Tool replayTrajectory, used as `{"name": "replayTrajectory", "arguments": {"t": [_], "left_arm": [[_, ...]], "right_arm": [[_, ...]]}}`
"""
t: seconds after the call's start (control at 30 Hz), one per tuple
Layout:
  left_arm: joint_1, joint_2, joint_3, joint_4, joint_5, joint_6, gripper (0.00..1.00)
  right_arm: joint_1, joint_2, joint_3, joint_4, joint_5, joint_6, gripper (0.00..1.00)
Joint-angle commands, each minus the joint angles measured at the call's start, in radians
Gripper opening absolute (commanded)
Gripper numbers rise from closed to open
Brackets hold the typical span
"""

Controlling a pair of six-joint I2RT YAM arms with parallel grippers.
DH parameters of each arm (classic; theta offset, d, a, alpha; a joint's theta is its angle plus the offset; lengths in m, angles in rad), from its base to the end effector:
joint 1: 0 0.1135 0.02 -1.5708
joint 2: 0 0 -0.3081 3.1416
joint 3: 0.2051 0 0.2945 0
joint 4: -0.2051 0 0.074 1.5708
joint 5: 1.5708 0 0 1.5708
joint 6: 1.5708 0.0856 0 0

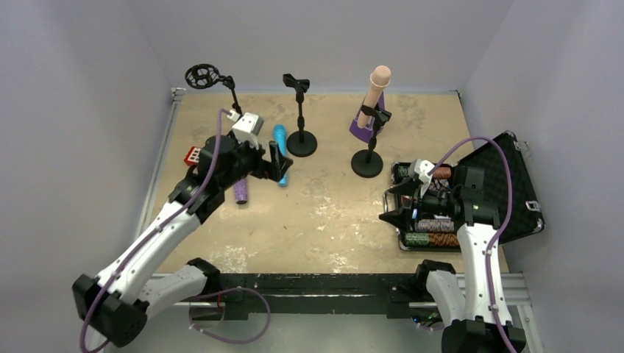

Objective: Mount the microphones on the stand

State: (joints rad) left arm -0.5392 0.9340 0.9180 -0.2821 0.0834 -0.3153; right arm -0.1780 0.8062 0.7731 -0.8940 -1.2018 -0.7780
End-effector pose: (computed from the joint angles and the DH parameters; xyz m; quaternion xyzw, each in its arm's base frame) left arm 0.2352 -0.1490 0.3698 0.1144 0.7958 -0.2765 0.5265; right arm 0.1714 0.0503 0.3024 -0.4021 0.6947 0.3562 0.4784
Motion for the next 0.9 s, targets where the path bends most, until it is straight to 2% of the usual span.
{"name": "replayTrajectory", "arguments": {"t": [0.0,0.07,0.17,0.47,0.87], "left_arm": [[0.103,0.191,0.082,0.284,0.178,-0.023,1.0],[0.112,0.263,0.103,0.397,0.188,0.018,1.0],[0.115,0.326,0.11,0.466,0.194,0.084,1.0],[0.132,0.36,0.092,0.437,0.209,0.223,1.0],[0.143,0.434,0.101,0.482,0.26,0.273,1.0]], "right_arm": [[-0.005,-0.003,0.019,0.014,-0.047,-0.006,0.92],[-0.005,-0.009,0.02,0.009,-0.042,-0.008,0.92],[-0.004,-0.017,0.02,0.013,-0.036,-0.006,0.92],[-0.005,-0.007,0.032,0.012,-0.034,-0.008,0.92],[-0.005,0.002,0.027,0.018,-0.025,-0.007,0.92]]}}
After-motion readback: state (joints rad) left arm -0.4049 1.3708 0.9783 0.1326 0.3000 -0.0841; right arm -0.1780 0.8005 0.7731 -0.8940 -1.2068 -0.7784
